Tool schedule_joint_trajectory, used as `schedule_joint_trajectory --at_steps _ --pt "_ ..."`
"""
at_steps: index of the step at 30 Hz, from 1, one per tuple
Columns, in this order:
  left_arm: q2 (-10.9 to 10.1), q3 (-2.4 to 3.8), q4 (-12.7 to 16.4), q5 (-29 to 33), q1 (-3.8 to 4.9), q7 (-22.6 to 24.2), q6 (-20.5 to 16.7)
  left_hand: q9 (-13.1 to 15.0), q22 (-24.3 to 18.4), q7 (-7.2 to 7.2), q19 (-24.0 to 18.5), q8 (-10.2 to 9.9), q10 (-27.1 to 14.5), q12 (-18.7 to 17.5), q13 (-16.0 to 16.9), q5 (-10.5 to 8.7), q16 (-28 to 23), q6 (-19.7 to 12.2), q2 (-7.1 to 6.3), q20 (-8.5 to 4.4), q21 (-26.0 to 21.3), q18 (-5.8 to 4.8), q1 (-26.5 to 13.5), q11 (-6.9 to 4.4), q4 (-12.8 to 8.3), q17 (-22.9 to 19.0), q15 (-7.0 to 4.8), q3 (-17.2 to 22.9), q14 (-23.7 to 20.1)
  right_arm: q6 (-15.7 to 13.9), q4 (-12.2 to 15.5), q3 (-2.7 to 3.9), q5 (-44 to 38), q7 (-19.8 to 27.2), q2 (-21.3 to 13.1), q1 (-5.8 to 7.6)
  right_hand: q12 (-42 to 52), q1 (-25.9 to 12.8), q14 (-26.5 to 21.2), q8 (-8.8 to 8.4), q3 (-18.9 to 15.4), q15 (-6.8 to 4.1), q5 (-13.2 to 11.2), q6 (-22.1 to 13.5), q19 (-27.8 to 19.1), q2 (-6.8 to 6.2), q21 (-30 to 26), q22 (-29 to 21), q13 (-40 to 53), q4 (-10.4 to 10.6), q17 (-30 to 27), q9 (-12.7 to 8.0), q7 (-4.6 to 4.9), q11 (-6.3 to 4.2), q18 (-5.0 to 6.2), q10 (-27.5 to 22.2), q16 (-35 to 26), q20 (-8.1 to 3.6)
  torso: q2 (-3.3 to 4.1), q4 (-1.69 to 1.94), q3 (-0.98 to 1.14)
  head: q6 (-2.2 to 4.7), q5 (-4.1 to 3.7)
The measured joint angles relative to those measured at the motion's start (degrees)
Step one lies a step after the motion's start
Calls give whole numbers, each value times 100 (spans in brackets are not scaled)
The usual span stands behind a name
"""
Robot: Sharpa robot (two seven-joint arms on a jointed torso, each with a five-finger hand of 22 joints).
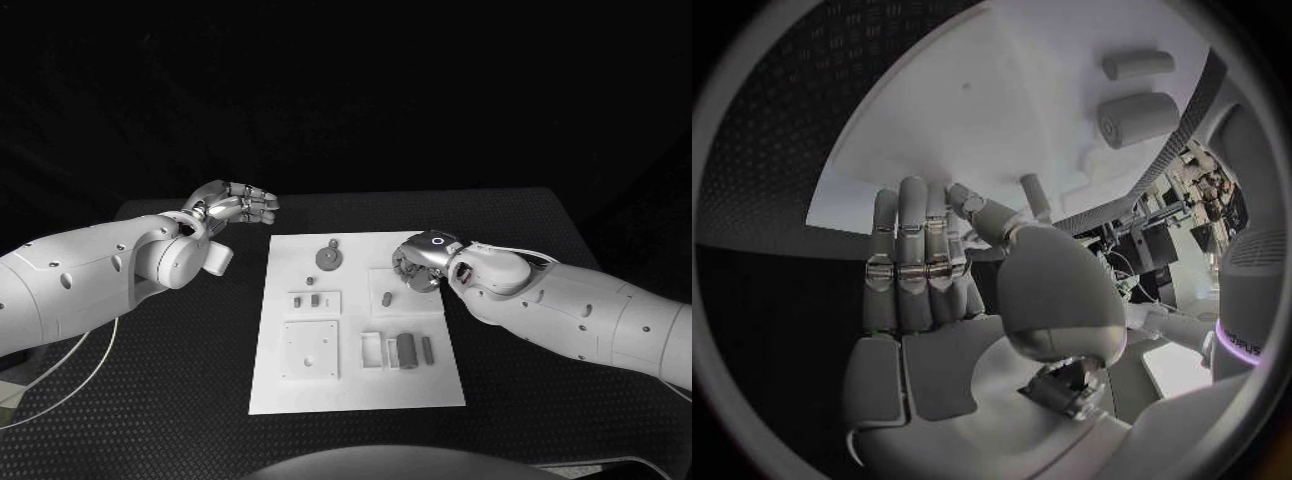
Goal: Assemble the parts on the task board
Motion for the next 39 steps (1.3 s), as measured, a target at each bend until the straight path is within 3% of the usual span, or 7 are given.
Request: schedule_joint_trajectory --at_steps 14,27,39 --pt "3 0 -30 -14 0 0 0 1 -5 0 0 0 -21 0 -5 0 -2 0 0 0 0 -2 0 21 0 6 0 0 0 -13 182 212 1 -6 -91 30 0 -1 31 -1 16 -8 0 11 0 -1 0 7 14 16 19 2 12 0 0 0 23 0 -1 1 0 8 -9" --pt "-1 0 -30 -19 0 -1 2 -5 -15 0 0 0 -21 0 -17 0 -22 0 0 0 0 -3 0 21 0 11 0 0 0 18 288 218 5 -20 -167 65 2 -1 33 -7 16 -6 0 10 -1 -1 0 12 25 16 26 4 13 0 0 0 23 0 -3 -2 -1 9 -5" --pt "-2 0 -25 -22 0 -4 2 -4 -20 0 0 0 -20 0 -28 0 -22 -41 0 0 0 -4 0 20 0 15 0 0 0 40 742 218 7 -43 -257 95 6 -1 41 15 15 2 -1 1 -1 -1 0 12 26 16 26 6 20 -1 0 1 23 0 -2 1 -3 -4 15"
